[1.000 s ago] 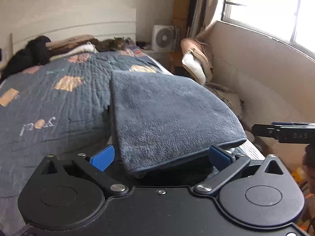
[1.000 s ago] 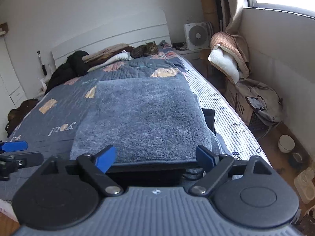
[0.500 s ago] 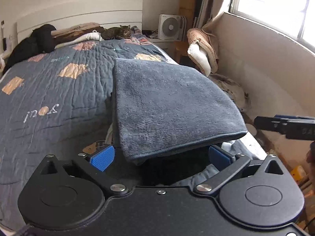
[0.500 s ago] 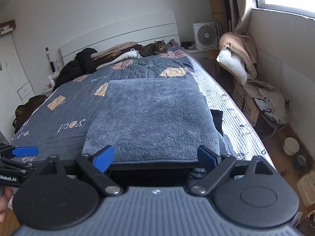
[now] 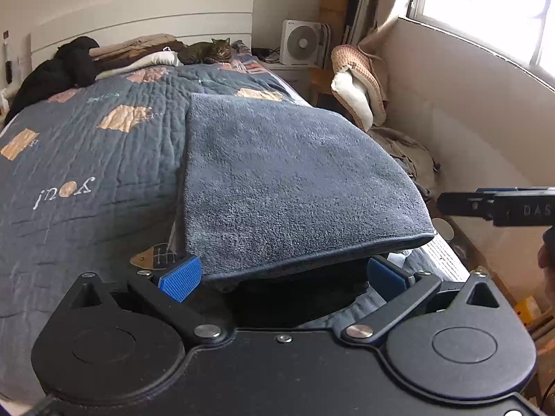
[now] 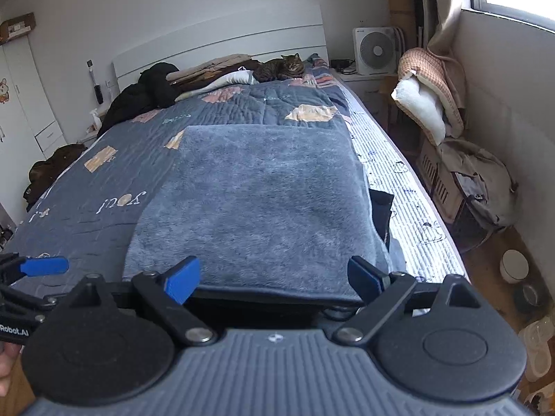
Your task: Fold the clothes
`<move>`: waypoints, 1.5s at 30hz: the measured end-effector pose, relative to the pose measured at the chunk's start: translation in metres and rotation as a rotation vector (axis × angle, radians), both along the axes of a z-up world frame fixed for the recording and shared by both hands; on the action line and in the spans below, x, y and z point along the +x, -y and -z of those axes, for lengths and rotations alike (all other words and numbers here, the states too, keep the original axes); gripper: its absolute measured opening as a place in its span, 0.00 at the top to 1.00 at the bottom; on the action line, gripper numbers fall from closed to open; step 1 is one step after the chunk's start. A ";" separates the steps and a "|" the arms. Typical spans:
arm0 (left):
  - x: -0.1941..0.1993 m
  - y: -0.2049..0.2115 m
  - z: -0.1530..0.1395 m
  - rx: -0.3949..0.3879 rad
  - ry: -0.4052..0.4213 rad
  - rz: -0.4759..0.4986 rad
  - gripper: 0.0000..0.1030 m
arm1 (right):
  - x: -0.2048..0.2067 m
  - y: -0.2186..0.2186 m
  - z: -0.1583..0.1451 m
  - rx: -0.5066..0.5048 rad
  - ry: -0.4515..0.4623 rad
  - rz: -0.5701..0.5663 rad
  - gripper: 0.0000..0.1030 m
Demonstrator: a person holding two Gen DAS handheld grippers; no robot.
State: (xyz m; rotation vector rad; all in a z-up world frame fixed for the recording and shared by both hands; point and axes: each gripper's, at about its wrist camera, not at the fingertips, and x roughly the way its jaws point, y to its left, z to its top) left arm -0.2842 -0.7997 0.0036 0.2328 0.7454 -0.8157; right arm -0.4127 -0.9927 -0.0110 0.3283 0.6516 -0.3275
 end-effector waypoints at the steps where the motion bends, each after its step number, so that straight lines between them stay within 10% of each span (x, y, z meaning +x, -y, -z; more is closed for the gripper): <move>1: 0.001 0.001 0.000 0.009 0.001 -0.007 0.00 | 0.000 0.002 0.000 0.001 0.000 -0.002 0.11; 45: -0.005 0.043 0.001 0.070 0.006 -0.041 0.00 | -0.023 0.006 0.007 0.071 0.025 -0.005 0.11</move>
